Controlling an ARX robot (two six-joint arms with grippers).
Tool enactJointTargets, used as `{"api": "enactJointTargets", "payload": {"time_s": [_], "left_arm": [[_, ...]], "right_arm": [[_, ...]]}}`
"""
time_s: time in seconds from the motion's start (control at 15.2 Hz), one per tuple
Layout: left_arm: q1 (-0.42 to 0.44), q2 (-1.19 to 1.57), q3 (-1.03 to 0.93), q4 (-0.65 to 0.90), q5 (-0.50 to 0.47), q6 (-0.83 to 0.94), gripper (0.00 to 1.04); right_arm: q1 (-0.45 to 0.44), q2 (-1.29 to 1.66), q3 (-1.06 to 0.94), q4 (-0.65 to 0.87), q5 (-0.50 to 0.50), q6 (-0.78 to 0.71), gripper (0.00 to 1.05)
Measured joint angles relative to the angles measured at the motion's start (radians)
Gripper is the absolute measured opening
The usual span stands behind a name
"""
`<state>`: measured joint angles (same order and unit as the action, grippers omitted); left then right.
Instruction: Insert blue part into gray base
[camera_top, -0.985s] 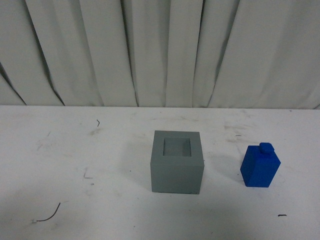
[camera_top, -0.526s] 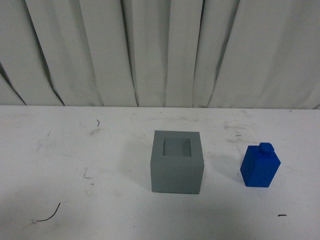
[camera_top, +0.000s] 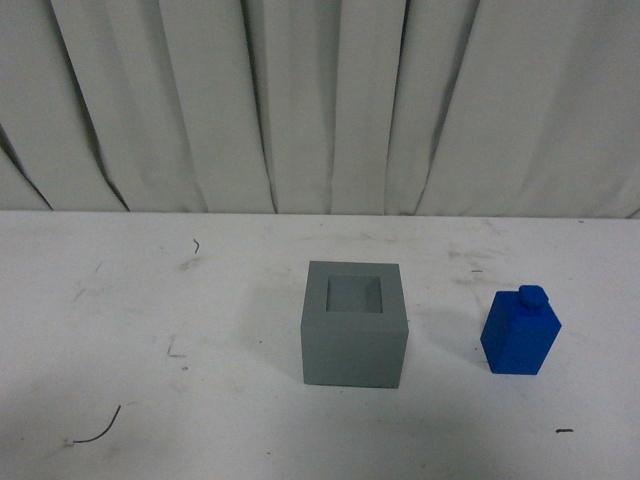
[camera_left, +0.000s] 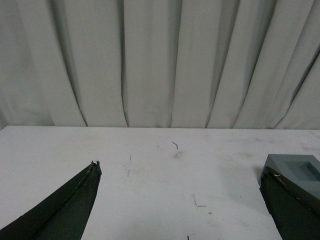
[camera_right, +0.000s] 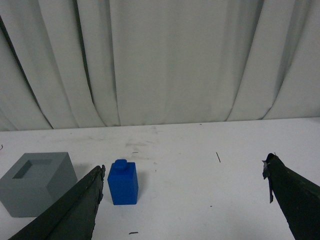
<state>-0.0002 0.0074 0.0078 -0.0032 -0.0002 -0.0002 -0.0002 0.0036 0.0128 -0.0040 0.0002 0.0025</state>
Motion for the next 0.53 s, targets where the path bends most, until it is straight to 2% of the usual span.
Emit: {"api": "enactJointTargets", "payload": {"time_s": [0.53], "left_arm": [[0.0, 0.0, 0.0, 0.0, 0.0, 0.0, 0.98]], "right_arm": [[0.004, 0.003, 0.002, -0.011, 0.015, 0.004, 0.98]]}}
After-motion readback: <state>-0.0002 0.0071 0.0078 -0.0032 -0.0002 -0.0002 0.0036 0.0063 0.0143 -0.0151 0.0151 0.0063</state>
